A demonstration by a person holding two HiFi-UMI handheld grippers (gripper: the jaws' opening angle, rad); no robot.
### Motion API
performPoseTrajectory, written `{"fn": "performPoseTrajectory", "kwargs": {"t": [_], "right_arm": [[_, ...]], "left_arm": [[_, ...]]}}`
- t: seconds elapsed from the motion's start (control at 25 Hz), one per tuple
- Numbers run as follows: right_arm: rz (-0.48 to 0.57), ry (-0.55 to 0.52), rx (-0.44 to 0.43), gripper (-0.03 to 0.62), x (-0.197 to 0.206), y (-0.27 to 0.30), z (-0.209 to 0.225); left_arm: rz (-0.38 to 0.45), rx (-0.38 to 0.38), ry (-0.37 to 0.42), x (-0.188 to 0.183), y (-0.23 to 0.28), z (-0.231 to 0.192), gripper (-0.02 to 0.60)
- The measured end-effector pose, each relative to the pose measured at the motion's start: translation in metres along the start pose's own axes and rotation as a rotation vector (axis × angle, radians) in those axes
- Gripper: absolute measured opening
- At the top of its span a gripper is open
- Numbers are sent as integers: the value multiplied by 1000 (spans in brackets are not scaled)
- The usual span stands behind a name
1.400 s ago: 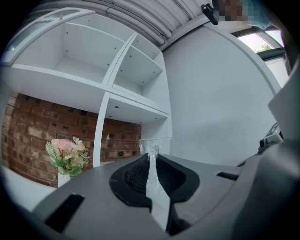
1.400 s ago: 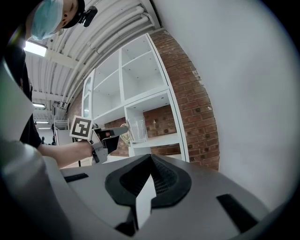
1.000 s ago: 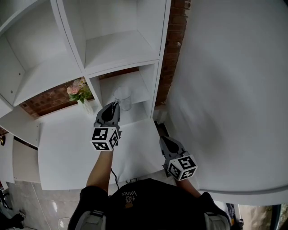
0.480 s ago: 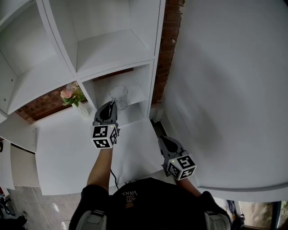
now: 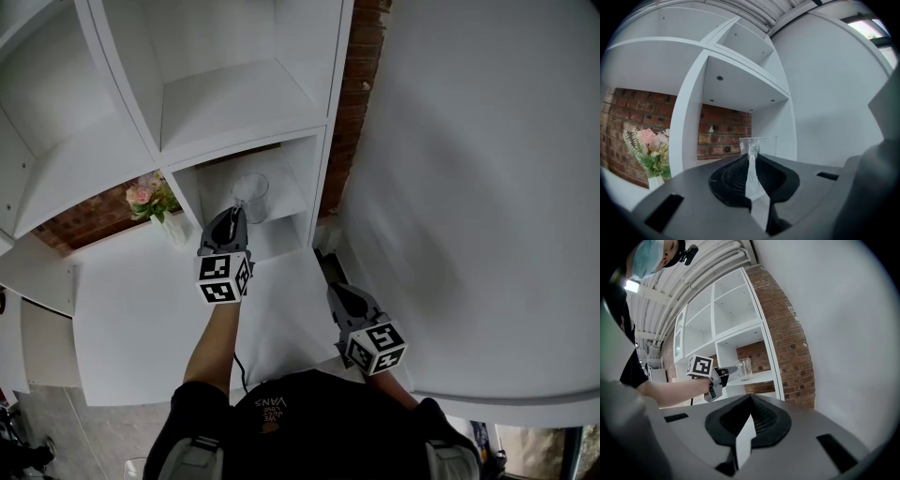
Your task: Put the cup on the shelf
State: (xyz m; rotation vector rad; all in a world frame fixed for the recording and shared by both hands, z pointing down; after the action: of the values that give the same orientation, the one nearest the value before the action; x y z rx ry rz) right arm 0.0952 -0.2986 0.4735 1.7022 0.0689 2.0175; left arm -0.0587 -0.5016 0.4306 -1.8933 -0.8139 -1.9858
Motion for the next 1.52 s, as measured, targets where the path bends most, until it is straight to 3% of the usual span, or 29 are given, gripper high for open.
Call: {"fn": "performPoseTrajectory", "kwargs": {"t": [0.6, 1.52], "right_arm": [[-6, -21, -40, 0, -7, 13, -8], [-16, -5, -43, 0, -7, 13, -4]], "left_arm": [[-62, -35, -18, -9, 26, -4, 37], [-137, -16, -49, -19, 79, -15, 37]]}}
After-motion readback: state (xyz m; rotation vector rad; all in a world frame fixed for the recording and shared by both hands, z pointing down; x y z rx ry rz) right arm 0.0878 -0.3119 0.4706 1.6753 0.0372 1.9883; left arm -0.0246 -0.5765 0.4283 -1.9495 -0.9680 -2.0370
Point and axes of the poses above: the fingertips, and each gripper's own axes: y forward along the fingers, z to its right, x out of its underside, the point moved 2 cm from there along -y, backward along the fingers, and after that the axes turned 9 degrees about -z, right-handed, at the moved point
